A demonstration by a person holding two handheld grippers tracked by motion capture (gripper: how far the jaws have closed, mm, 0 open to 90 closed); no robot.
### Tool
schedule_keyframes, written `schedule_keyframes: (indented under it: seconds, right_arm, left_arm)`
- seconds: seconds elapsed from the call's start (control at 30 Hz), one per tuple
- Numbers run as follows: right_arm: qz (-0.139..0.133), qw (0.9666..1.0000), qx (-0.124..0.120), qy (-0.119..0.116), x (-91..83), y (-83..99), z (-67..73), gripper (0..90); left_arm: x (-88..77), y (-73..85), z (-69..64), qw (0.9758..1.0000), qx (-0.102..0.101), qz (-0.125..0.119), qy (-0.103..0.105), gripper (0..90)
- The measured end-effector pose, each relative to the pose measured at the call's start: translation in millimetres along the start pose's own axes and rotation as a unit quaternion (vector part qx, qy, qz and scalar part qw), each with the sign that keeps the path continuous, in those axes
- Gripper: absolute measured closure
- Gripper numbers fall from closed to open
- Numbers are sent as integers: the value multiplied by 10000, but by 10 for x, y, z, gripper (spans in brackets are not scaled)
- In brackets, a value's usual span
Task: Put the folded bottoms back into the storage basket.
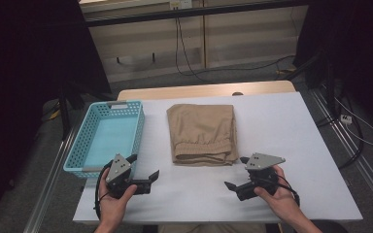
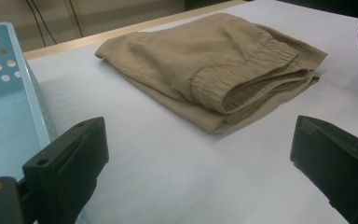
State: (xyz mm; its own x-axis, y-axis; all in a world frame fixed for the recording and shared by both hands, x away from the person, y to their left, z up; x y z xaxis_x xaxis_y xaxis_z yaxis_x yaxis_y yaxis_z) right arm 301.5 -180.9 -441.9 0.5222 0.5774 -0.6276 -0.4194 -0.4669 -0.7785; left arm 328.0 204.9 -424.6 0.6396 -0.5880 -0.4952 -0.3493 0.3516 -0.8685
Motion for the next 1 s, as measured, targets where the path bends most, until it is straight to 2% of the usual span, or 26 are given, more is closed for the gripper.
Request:
schedule_keyframes:
  seconds: [0.13,0.23,0.33,0.47,0.5,0.57,0.73,0.8,1.0]
  right_arm:
    - [132,9999,-48,-93,84,-48,14,45]
    - [212,9998,-22,30,126,-75,5,11]
    - [256,9996,78,-106,151,-118,-13,27]
    - [404,9989,-45,-220,167,-198,-20,37]
    - [417,9985,-100,-354,195,-263,-24,48]
    - [475,9980,-143,-394,243,-327,-33,64]
    - [600,9975,-237,-303,367,-417,-68,94]
    - [601,9967,-330,-438,421,-438,-104,81]
    - [654,9963,-328,-457,537,-527,-207,132]
  left_arm:
    - [5,1,1,10000,-5,16,-6,43]
    - [7,1,1,10000,-11,19,-6,43]
    - [8,-2,-9,10000,-21,-8,-12,43]
    - [13,2,-15,10000,-7,21,-4,43]
    - [15,3,-15,10000,15,28,10,43]
    - [15,3,-11,10000,57,48,-7,43]
    - [16,4,-6,10000,3,41,9,50]
    - [24,9,-13,10000,-20,29,16,50]
    - [31,9,-23,9999,45,78,57,50]
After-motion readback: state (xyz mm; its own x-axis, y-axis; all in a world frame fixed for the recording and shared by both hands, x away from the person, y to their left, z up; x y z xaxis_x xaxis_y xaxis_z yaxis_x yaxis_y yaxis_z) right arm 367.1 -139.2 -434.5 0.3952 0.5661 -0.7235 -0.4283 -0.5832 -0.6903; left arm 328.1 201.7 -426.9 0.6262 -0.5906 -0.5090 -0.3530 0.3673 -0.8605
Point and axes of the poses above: each handheld gripper's, and its own axes: x roughly forward along the jaws, y roughly out of its underside, z roughly to its left, the point moved 1 cm from there along x, roughly forward along the jaws, and after that the axes turned 5 degrees about z, right-handed, at the moved point
